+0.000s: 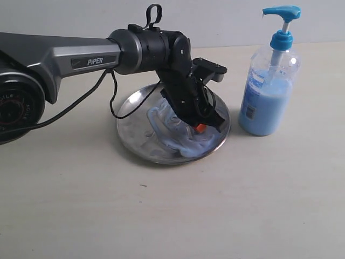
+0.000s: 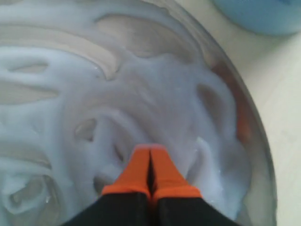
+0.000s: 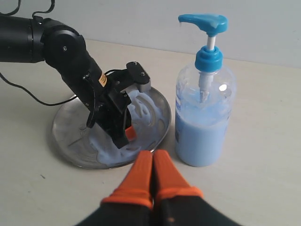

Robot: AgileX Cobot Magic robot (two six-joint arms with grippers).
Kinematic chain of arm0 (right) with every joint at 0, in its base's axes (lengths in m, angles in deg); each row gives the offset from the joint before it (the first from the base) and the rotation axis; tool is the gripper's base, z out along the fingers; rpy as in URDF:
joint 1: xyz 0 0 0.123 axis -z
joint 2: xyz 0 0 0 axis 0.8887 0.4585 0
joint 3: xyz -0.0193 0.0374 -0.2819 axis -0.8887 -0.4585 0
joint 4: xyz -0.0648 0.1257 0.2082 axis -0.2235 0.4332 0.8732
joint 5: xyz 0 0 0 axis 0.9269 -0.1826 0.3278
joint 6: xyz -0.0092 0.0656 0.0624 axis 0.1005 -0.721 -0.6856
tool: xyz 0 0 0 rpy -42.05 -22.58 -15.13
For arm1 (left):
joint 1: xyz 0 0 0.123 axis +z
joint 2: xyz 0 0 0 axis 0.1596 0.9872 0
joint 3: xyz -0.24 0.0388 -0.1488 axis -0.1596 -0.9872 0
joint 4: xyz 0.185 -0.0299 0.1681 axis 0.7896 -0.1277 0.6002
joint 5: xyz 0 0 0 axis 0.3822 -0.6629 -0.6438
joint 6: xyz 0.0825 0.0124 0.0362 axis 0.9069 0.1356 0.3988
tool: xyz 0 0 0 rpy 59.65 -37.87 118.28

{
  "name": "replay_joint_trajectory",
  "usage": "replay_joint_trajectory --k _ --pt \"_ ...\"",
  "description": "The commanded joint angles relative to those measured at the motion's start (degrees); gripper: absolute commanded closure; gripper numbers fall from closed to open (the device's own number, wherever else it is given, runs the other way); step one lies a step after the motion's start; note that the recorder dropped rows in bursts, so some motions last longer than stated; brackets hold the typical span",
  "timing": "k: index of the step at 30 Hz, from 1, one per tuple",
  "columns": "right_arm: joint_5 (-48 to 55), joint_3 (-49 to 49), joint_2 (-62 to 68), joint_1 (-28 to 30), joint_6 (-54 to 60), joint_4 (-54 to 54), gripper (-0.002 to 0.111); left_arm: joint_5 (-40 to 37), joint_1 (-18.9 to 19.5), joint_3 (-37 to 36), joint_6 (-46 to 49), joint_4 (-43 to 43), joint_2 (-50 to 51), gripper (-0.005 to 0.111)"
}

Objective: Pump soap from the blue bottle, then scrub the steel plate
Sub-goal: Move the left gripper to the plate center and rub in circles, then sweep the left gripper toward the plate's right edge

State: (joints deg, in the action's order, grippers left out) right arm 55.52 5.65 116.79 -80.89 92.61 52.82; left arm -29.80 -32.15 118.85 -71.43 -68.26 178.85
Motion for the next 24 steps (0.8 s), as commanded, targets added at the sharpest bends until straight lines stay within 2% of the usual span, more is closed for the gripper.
replay_joint_trajectory --k 1,15,24 --pt "-0.35 -0.09 -0.21 0.16 0.15 -0.01 0.108 1.31 1.99 -0.26 0.1 0.8 0.12 0.107" --pt "-0.35 -0.09 -0.21 0.16 0.15 -0.01 0.108 5.03 7.47 -0.26 -1.61 0.8 1.53 0.107" --pt "-0.35 -0.09 -0.21 0.16 0.15 -0.01 0.108 7.63 9.55 -0.26 -3.11 0.66 2.32 0.107"
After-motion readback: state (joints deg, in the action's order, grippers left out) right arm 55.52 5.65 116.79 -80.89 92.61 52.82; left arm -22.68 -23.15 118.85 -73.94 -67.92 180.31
